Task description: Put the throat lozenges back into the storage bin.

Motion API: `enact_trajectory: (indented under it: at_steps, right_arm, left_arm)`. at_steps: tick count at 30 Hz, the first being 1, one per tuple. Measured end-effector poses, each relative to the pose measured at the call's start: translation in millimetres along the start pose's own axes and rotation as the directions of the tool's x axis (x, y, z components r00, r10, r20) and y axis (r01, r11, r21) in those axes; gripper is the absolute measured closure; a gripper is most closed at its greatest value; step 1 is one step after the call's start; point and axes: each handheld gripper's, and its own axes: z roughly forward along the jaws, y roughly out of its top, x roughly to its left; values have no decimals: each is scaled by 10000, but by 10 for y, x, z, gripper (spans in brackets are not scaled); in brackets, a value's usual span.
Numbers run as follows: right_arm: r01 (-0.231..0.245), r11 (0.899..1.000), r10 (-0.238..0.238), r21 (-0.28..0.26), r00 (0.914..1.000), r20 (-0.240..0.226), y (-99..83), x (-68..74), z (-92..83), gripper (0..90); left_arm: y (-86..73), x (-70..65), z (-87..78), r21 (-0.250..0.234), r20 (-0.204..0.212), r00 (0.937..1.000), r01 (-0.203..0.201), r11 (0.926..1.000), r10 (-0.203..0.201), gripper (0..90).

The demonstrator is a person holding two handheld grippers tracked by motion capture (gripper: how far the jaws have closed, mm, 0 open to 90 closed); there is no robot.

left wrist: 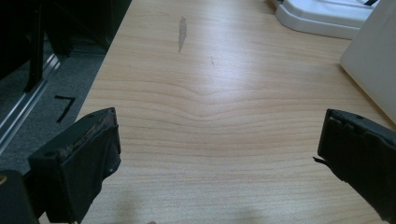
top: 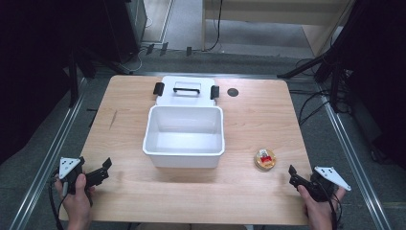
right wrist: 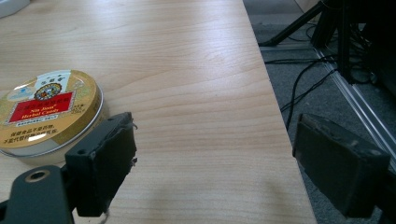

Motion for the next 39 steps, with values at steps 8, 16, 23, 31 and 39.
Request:
enact_trajectory:
  at_steps: [8,16,23,31,39]
  right_arm:
    - [285,9996,-285,29,9995,-145,4,17,-7,151]
    - [556,9984,-560,142,9981,272,83,72,-64,182]
    - [1248,9895,-1228,726,9919,-312,261,179,-130,175]
    - [2257,9492,-2087,2195,9731,-978,383,351,-91,157]
    - [3179,9017,-2893,2932,9473,-1376,542,567,-65,157]
  left_arm:
    - [3,15,3,37,154,9998,118,9999,-119,0]
    - [5,13,10,23,193,9997,137,9999,-138,0]
    - [12,10,21,92,207,9997,111,9999,-113,0]
    - [14,13,25,147,258,9996,102,9998,-106,0]
    - [14,16,28,148,299,9995,110,9998,-115,0]
